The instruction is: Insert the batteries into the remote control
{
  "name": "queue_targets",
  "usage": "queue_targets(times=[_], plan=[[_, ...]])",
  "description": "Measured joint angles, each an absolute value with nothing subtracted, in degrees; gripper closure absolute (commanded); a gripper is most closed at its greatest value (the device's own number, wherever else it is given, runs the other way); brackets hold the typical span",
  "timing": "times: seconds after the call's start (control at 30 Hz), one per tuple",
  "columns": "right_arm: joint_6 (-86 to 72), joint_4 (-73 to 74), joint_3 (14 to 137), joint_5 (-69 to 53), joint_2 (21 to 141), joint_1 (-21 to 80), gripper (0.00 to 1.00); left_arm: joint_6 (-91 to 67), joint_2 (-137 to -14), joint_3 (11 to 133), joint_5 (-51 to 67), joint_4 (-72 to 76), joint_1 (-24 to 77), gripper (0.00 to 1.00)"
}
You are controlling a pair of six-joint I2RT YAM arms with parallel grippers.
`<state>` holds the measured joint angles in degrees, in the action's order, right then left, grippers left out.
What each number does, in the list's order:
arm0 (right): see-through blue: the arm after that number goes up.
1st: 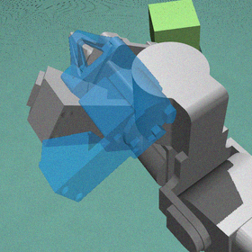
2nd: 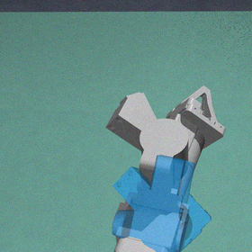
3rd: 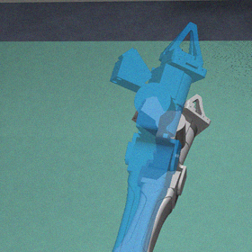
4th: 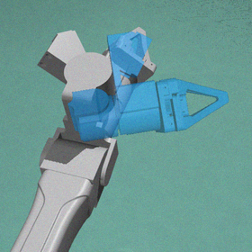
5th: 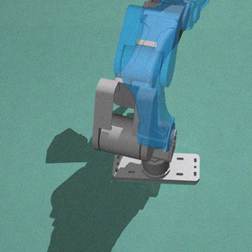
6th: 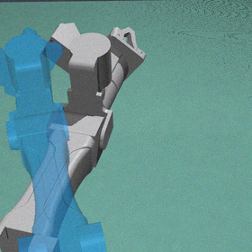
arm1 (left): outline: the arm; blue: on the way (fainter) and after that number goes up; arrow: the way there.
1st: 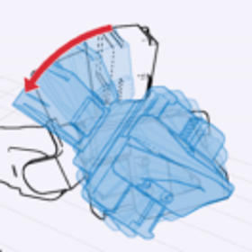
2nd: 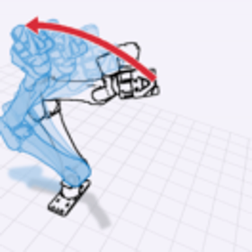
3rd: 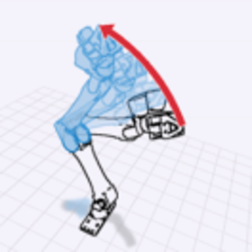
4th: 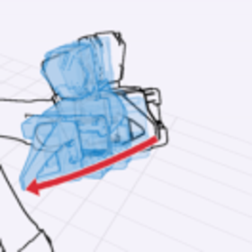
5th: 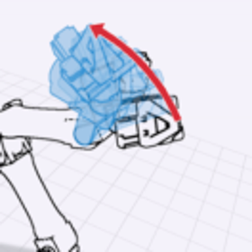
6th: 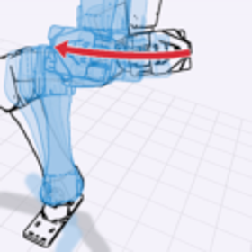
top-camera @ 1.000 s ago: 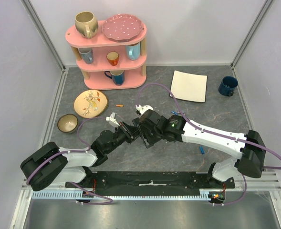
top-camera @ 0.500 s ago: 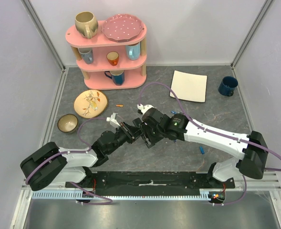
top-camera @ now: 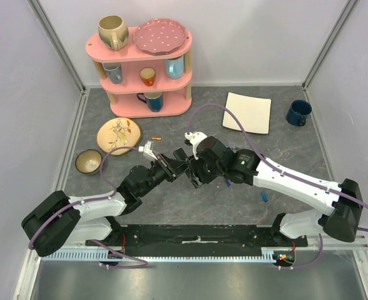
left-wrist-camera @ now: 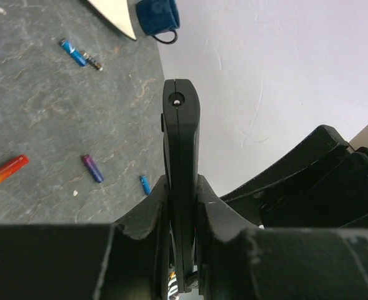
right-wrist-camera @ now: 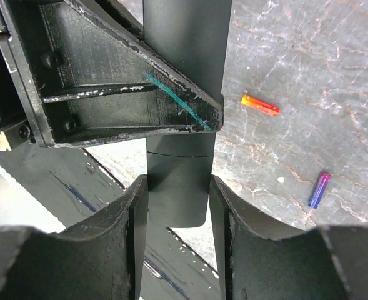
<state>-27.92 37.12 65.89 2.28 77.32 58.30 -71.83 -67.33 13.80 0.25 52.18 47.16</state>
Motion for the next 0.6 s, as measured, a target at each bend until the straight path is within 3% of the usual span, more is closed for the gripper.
queue_targets(times=[0.6], plan=[[-20.7,38.2,64.7,-4.3,69.6,58.0,0.37,-67.8,-68.9,18.8,2.5,47.1,43.4,0.98]])
